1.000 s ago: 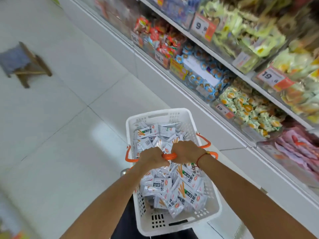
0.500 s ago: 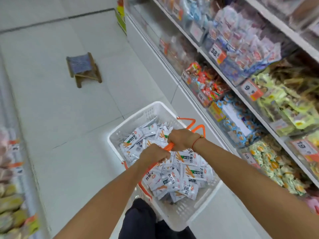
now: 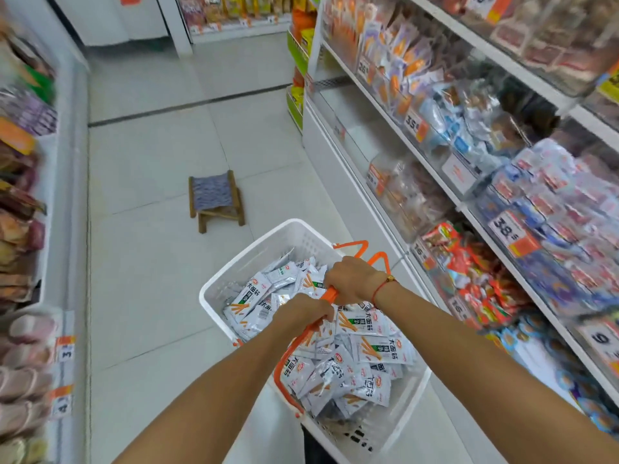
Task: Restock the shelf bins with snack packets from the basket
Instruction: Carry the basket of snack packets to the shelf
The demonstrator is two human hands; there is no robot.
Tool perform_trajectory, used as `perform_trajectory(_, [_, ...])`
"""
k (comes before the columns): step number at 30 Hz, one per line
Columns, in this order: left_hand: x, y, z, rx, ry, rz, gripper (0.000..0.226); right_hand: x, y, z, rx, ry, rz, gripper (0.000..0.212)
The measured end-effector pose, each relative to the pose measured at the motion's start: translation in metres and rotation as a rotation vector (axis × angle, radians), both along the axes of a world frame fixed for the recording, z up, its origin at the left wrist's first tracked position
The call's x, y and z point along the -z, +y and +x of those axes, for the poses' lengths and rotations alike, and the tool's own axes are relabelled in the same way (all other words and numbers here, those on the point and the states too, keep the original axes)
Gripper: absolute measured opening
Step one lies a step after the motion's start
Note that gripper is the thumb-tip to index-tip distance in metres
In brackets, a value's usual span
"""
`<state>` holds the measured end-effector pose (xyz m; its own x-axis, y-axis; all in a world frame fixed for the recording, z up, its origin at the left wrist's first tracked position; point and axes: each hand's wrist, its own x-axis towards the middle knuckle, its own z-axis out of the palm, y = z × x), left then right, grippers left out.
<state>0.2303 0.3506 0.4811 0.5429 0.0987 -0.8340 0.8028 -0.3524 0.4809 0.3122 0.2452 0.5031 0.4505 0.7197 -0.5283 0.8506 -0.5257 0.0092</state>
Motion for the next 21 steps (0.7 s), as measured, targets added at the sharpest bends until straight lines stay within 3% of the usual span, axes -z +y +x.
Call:
perform_trajectory(4, [-0.002,0.024,0.088,0.002,-0.006,0.056,0.018,0.011,0.009,0.093,0.137,-0.047,0.234,0.016])
perform_trajectory(6, [-0.001,0.035,0.123,0.017,0.007,0.065,0.020,0.015,0.001,0.131,0.520,-0.064,0.458,0.053])
perform_trajectory(7, [0.001,0.041,0.142,0.018,0.016,0.065,0.019,0.015,-0.002,0.149,0.791,-0.102,0.616,0.056])
perform_trajectory(8, [0.003,0.046,0.159,0.026,0.025,0.063,0.018,0.016,-0.001,0.164,1.121,-0.109,0.730,0.046])
perform_trajectory(9, [0.005,0.052,0.177,0.032,0.034,0.055,0.017,0.015,0.004,0.179,1.449,0.051,0.766,0.031])
perform_trajectory(10, [0.006,0.058,0.196,0.044,0.034,0.050,0.016,0.017,0.014,0.195,1.702,0.400,0.736,0.035])
perform_trajectory(11, [0.011,0.066,0.215,0.054,0.037,0.039,0.017,0.023,0.029,0.210,1.823,0.845,0.712,0.048])
perform_trajectory(12, [0.014,0.073,0.234,0.064,0.042,0.030,0.018,0.030,0.043,0.224,1.869,1.206,0.764,0.055])
perform_trajectory(13, [0.018,0.082,0.252,0.066,0.052,0.015,0.018,0.035,0.060,0.240,1.894,1.407,0.874,0.053])
perform_trajectory(14, [0.018,0.092,0.270,0.064,0.062,0.000,0.018,0.041,0.075,0.258,1.948,1.461,0.981,0.047])
perform_trajectory(17, [0.026,0.123,0.321,0.071,0.095,-0.067,0.020,0.046,0.114,0.310,2.083,1.375,1.061,0.040])
perform_trajectory(21, [0.026,0.148,0.381,0.099,0.131,-0.122,0.020,0.051,0.139,0.374,2.041,1.263,0.992,0.032])
